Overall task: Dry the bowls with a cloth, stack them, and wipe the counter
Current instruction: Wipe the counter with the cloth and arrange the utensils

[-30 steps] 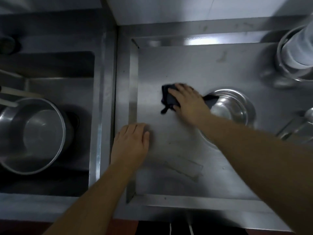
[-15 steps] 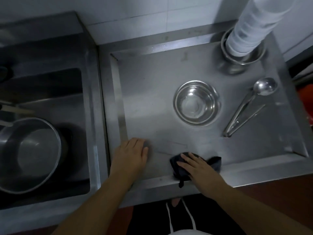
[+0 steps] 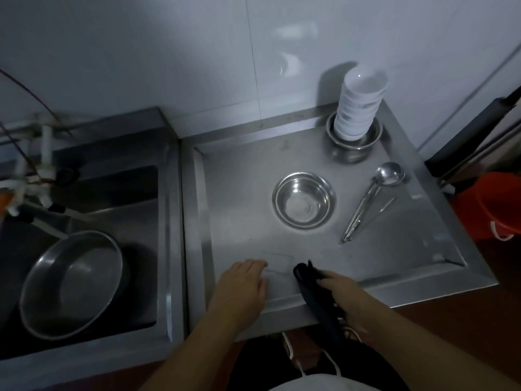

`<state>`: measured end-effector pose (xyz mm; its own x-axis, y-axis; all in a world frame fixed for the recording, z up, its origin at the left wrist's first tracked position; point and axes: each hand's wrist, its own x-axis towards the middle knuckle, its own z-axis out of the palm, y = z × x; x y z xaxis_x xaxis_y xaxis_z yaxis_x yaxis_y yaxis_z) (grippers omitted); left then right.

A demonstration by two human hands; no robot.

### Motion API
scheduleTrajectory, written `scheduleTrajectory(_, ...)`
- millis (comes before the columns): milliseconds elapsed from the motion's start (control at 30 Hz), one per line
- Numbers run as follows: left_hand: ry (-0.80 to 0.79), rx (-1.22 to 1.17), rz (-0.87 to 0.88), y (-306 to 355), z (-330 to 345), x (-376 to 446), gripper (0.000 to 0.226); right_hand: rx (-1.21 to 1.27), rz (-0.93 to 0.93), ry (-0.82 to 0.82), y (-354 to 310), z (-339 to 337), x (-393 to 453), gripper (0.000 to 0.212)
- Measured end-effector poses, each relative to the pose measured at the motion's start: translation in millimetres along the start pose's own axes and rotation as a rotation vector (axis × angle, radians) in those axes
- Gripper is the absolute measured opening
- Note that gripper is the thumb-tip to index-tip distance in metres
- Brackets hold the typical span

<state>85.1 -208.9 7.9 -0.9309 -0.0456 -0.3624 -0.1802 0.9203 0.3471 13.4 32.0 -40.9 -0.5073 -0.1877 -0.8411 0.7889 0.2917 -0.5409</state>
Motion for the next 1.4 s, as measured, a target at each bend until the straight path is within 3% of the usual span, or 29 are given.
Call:
scheduleTrajectory(100, 0.02, -0.062, -0.016, 37.7, -7.6, -5.8, 0.046, 0.406, 0.084, -0.032, -24.1, -21.4, -25.7, 0.035)
scheduleTrajectory(233, -0.047, -0.346, -0.125, 113.5, -19.3, -13.6, 0.051, 0.594, -0.022, -0.226, -62.4, -63.0, -66.9, 0.047)
scheduleTrajectory(400, -0.14, -1.141, -0.246, 206.7, -28.5, -20.8, 0.049, 0.735, -0.214, -0.385, -93.9, -113.0, -113.6, 0.051)
scheduleTrajectory(467, -0.075, -1.241, -0.236, 229.1, -33.2, -23.5, 0.036, 0.769, -0.257, -0.438, -102.4, -124.6, -131.3, 0.053)
scheduleTrajectory(600, 0.055, -1.053, -0.178, 245.4, -55.2, -38.1, 0.018, 0.673, -0.272, -0.466, -119.5, -153.2, -156.9, 0.065)
scheduleTrajectory(733, 0.153, -1.032, -0.147, 247.0, -92.4, -49.8, 0.021, 0.446, -0.315, -0.513, -138.3, -175.7, -180.9, 0.053)
scheduleTrajectory(833, 0.142, -1.057, -0.058, 250.5, -128.2, -54.9, 0.018, 0.334, -0.308, -0.581, -150.2, -183.8, -197.6, 0.053)
scheduleTrajectory(933, 0.137, -1.005, 0.065, 251.8, -163.9, -58.0, 0.02, 0.228, -0.316, -0.53, -166.0, -184.8, -213.1, 0.058)
scheduleTrajectory(1033, 0.15, -0.992, 0.12, 252.7, -194.1, -59.8, 0.023, 0.181, -0.371, -0.507, -182.3, -174.3, -225.1, 0.05)
scheduleTrajectory(1233, 0.22, -0.918, 0.153, 240.3, -234.9, -61.0, 0.027, 0.009, -0.459, -0.603, -188.4, -145.9, -238.9, 0.074)
scheduleTrajectory(1300, 0.207, -0.863, 0.185, 232.7, -244.8, -63.5, 0.026, -0.03, -0.522, -0.595, -187.1, -137.3, -237.1, 0.063)
scheduleTrajectory(1400, 0.223, -0.653, 0.238, 219.3, -258.1, -66.4, 0.03, -0.15, -0.698, -0.492, -187.7, -112.5, -236.9, 0.03)
